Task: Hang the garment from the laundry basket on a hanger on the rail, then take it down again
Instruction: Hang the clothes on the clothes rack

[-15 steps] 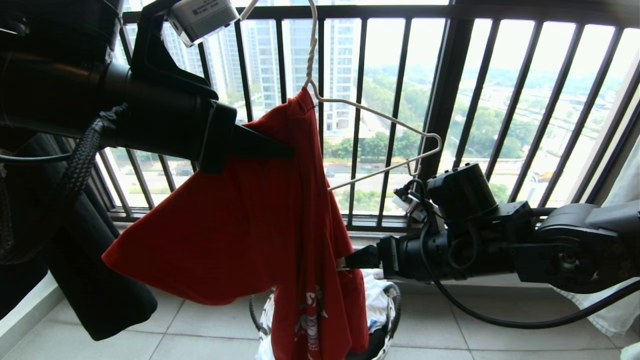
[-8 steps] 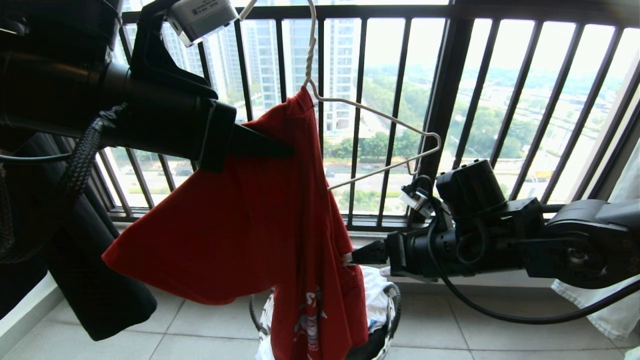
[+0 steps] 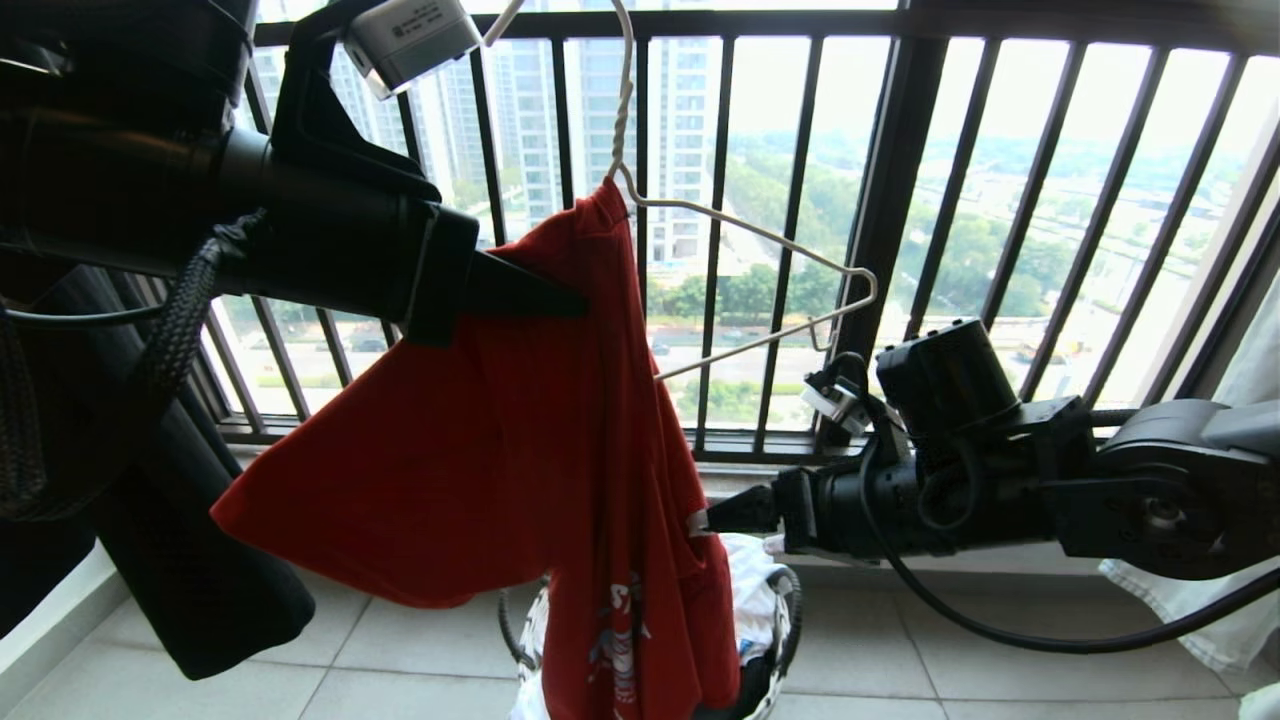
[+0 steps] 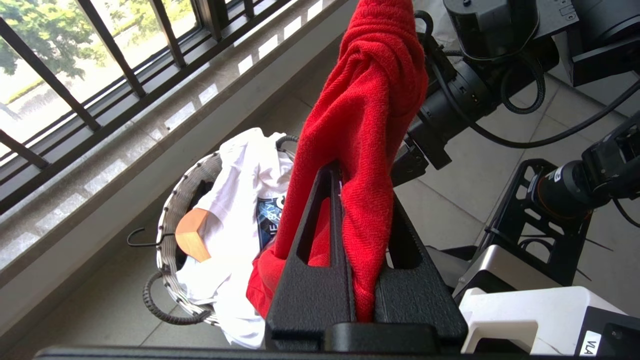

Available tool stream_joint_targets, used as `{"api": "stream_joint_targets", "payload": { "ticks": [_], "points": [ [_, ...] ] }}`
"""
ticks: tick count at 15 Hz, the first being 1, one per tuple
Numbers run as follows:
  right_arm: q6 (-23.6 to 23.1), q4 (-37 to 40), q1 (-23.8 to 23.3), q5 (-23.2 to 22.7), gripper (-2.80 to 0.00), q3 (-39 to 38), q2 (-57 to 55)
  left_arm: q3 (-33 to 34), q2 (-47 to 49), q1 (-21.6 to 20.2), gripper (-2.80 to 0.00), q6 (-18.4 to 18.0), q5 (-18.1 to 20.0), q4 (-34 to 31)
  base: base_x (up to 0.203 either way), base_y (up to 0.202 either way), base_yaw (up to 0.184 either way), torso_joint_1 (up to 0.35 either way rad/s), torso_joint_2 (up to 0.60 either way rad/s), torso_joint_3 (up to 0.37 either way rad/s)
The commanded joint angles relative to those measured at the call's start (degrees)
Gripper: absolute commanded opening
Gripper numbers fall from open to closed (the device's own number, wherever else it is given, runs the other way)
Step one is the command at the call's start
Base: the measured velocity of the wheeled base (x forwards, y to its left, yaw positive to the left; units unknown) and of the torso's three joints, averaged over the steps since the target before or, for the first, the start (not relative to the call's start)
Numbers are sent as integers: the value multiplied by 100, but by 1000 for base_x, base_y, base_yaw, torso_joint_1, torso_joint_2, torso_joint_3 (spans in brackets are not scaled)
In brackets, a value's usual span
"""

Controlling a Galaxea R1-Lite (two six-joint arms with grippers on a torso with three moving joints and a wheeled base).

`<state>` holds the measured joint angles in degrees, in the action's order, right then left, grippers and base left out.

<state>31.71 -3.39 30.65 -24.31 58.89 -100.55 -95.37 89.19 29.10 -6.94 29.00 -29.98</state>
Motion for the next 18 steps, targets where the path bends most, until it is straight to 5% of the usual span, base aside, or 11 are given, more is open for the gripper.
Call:
{"api": "stream_joint_targets", "payload": {
  "ticks": [1,9,14,18],
  "points": [
    [-78,194,11,-13,0,37,-47,1,11,-1,-280,-1,18,-17,0,0,0,0,0,0],
    [-86,277,206,-4,0,92,-193,-8,34,-1,-280,-1,18,-17,0,0,0,0,0,0],
    [-16,1004,482,31,0,503,-158,-35,73,-1,-280,-9,18,-17,0,0,0,0,0,0],
    [321,1392,597,447,0,910,-200,-26,99,8,-280,-9,18,-17,0,0,0,0,0,0]
  ]
}}
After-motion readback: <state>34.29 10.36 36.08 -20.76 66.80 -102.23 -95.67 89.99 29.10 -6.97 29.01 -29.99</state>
